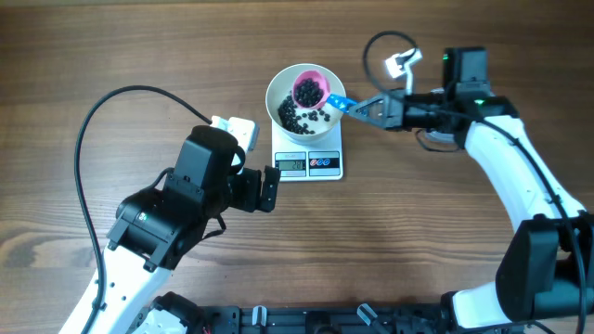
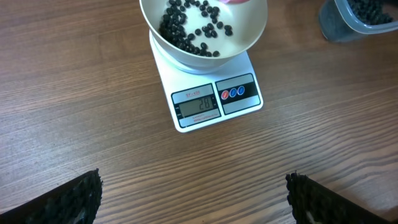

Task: Scoop item into bowl and weigh 150g on scale
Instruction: 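Carry the filled scoop to the bowl and pour beans in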

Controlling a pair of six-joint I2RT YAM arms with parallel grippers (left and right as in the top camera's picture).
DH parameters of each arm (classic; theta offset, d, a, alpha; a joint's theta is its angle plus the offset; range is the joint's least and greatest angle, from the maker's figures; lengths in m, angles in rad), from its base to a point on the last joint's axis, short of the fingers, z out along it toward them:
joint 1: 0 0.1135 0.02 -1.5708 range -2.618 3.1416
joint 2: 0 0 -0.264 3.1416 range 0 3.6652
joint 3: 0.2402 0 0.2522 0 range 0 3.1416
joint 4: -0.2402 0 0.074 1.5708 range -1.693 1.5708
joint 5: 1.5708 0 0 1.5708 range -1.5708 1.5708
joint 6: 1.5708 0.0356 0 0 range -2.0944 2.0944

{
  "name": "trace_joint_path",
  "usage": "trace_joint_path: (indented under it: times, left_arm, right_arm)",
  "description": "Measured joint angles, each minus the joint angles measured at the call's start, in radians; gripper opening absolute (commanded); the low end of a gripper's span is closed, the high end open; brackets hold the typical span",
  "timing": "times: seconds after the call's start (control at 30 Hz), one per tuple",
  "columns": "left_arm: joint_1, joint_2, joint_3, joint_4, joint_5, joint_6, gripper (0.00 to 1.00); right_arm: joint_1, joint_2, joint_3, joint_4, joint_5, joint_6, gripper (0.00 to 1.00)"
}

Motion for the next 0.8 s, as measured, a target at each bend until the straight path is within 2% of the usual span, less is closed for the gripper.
trace_joint_path:
  times: [0.17,0.3,0.47,0.57,0.8]
  left_arm:
    - [0.000,0.000,0.000,0.000,0.000,0.000,1.00]
    - [0.000,0.000,0.000,0.000,0.000,0.000,1.00]
    - [0.000,0.000,0.000,0.000,0.000,0.000,1.00]
    - [0.000,0.000,0.000,0.000,0.000,0.000,1.00]
    - [0.000,0.000,0.000,0.000,0.000,0.000,1.00]
  right_arm:
    - [0.096,-0.009,0.002,0.000,0.297,-0.049,0.04]
    - [0.137,-0.089,0.006,-0.002,0.497,-0.201,0.04]
    - [0.240,-0.115,0.010,-0.002,0.609,-0.382,0.04]
    - [0.288,-0.115,0.010,0.008,0.724,-0.437,0.04]
    - [0.309,-0.115,0.010,0.041,0.799,-0.666,0.04]
